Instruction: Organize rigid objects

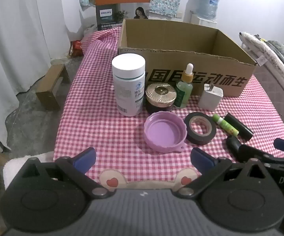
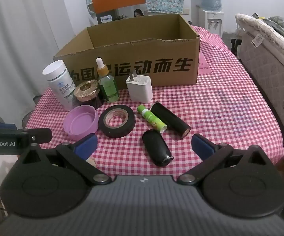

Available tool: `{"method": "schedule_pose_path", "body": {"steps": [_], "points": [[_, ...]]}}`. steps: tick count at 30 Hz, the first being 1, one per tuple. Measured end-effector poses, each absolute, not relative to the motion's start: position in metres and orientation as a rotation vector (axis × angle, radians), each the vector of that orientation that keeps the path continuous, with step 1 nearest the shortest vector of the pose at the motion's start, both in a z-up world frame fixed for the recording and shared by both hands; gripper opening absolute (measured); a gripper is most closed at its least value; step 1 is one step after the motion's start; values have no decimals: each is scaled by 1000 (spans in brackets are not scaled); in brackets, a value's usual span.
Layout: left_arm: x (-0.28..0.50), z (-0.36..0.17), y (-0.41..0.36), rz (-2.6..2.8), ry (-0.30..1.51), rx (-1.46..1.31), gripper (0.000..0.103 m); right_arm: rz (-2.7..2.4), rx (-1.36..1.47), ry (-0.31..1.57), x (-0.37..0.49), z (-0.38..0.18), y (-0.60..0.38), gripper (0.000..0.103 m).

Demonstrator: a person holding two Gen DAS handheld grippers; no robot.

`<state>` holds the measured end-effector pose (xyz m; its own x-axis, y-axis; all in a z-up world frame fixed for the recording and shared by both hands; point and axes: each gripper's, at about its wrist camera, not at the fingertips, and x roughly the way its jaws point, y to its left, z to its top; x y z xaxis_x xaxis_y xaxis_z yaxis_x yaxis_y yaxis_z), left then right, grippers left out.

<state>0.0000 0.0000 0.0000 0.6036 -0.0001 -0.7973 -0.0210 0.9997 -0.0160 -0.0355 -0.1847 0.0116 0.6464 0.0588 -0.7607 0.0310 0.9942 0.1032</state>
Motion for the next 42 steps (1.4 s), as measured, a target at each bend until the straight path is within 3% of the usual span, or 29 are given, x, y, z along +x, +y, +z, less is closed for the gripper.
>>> {"method": "schedule_pose_path", "body": {"steps": [42], "points": [[-2,-2,2,19,929,-20,103,25,102,879,-31,10,-180,102]]}}
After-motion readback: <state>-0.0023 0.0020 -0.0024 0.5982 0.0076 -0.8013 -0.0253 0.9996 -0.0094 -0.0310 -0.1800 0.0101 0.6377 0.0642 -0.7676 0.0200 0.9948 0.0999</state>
